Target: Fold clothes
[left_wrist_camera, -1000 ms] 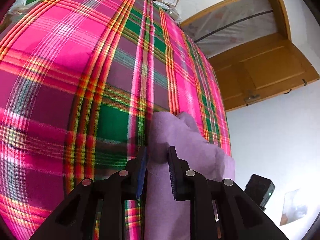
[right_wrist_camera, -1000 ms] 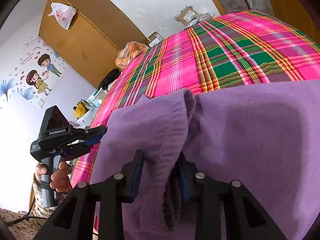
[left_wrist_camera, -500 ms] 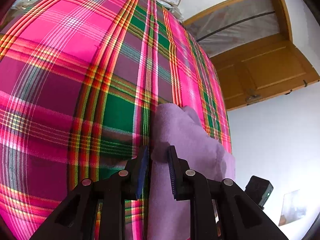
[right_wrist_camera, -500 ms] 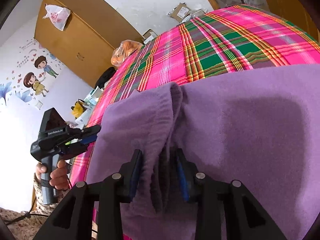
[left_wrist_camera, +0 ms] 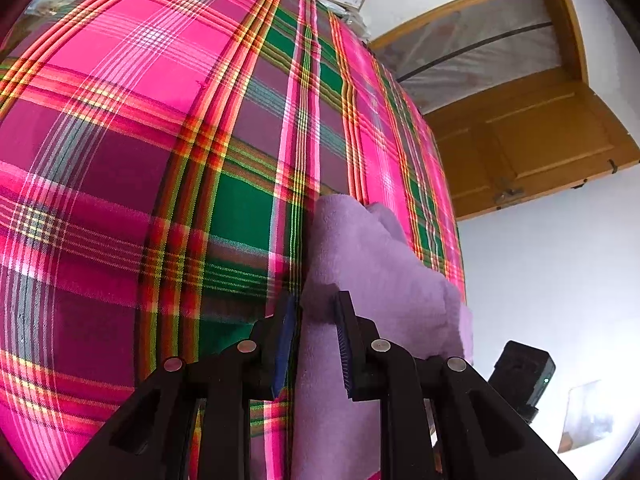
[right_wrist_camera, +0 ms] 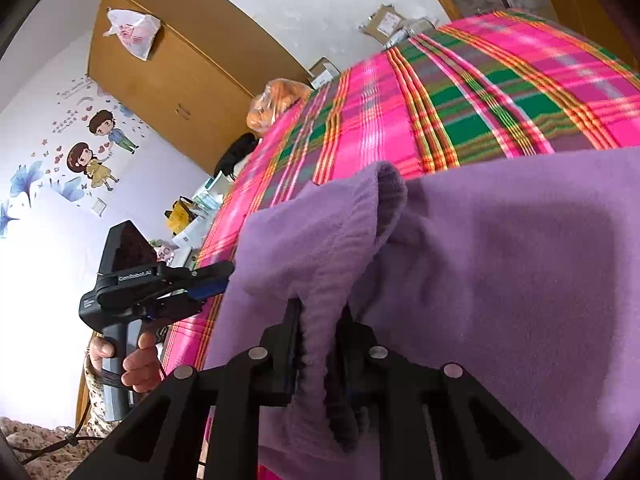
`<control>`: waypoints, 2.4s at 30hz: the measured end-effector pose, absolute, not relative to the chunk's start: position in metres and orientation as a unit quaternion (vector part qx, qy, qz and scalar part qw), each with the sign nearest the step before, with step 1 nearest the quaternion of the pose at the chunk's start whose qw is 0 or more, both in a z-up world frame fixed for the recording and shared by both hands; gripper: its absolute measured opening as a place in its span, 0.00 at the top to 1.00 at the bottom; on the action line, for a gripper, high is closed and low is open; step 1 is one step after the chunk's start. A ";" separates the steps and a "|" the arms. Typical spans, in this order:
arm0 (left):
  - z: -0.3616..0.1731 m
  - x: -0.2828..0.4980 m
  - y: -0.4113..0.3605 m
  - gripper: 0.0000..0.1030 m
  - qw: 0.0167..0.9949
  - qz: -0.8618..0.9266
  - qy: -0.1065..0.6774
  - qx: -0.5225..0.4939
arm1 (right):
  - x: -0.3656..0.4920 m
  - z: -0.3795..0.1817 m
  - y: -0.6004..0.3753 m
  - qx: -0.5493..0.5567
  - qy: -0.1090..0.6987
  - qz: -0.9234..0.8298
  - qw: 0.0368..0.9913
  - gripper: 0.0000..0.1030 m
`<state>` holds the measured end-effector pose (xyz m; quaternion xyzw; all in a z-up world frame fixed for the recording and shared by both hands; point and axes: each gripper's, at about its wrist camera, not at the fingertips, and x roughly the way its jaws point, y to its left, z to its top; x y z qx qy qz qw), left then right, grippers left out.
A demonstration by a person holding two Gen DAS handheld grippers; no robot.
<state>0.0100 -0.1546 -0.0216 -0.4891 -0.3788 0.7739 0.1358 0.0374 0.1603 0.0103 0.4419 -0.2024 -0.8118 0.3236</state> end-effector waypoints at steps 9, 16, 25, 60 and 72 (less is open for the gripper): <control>-0.009 0.016 -0.149 0.80 0.139 0.782 -0.371 -0.481 | 0.053 0.050 0.168 0.383 -0.194 -0.837 0.339 0.85; -0.001 0.017 -0.138 0.80 0.152 0.786 -0.362 -0.478 | 0.063 0.058 0.197 0.372 -0.202 -0.851 0.310 0.85; -0.008 0.009 -0.119 0.80 0.164 0.777 -0.350 -0.497 | 0.054 0.011 0.218 0.417 -0.209 -0.851 0.240 0.84; -0.035 0.032 -0.101 0.76 0.218 0.739 -0.361 -0.526 | -0.045 0.034 0.065 0.478 0.065 -0.785 0.388 0.69; -0.033 0.043 -0.100 0.92 0.244 0.753 -0.349 -0.502 | -0.053 0.052 0.052 0.435 0.080 -0.827 0.347 0.99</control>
